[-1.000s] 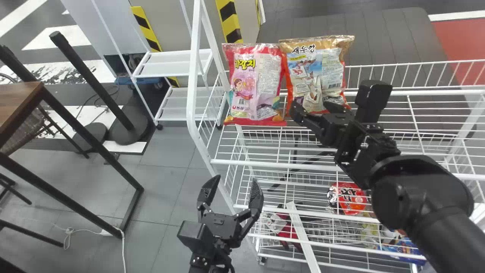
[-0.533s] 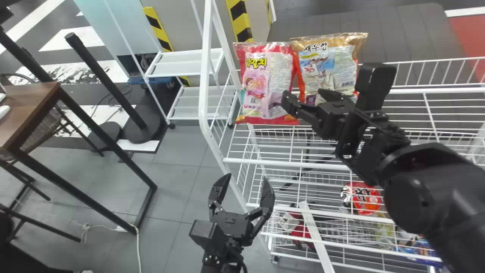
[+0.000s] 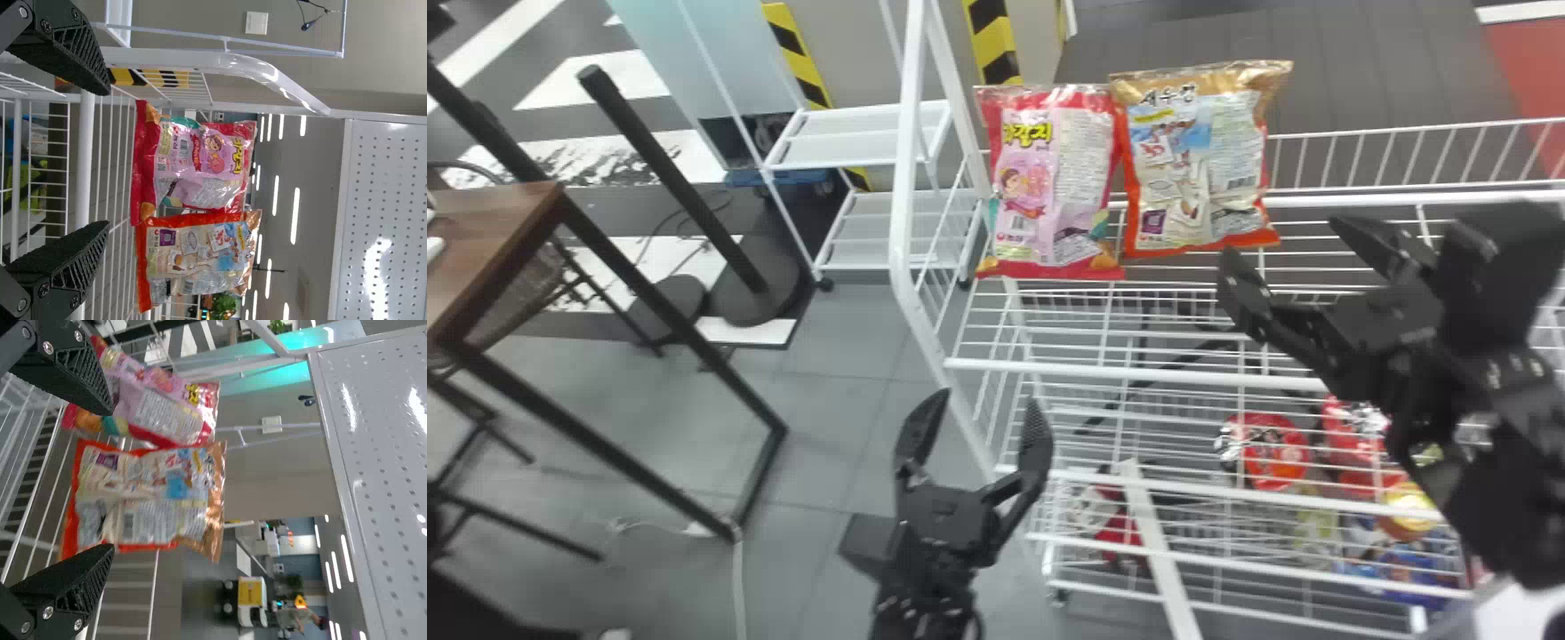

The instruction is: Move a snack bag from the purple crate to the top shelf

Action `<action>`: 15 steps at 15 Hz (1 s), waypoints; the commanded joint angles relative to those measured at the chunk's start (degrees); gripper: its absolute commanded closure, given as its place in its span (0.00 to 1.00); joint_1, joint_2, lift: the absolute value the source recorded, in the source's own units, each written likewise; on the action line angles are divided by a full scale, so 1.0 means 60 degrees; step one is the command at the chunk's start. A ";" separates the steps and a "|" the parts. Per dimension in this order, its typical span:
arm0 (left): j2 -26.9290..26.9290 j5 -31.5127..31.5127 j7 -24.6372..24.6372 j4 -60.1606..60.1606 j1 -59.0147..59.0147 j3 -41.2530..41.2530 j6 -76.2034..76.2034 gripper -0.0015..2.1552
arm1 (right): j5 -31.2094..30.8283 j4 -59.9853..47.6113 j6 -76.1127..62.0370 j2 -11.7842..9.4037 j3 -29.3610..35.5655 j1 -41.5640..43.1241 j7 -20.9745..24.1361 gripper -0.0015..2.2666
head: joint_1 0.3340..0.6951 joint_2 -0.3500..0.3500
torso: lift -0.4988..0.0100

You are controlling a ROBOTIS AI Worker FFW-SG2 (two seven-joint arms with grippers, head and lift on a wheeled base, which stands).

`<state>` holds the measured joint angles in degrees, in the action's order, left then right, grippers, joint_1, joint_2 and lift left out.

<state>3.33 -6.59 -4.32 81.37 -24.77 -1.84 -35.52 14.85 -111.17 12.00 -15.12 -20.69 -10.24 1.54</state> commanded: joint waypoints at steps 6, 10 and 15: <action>-0.0012 0.0073 0.0017 0.1468 -0.0662 -0.0265 0.1080 0.06 | -0.0263 0.0262 -0.3765 -0.0938 0.1690 -0.3508 -0.0214 0.06 | 1.00 0.64 | 0.98; 0.0017 0.0131 0.0589 0.2874 -0.1482 -0.0734 0.1813 0.06 | -0.0365 0.0131 -0.4527 -0.1011 0.2174 -0.4680 -0.0184 0.06 | 1.00 0.53 | 0.98; 0.0134 0.0673 0.1131 0.3665 -0.2112 -0.1569 0.2428 0.06 | -0.0321 -0.0353 -0.4790 -0.1099 0.2628 -0.5808 -0.0140 0.06 | 1.00 0.38 | 0.98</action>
<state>3.94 -3.08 2.44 102.13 -36.39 -10.49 -21.75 12.94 -111.82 -16.46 -21.27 -5.57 -43.14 0.69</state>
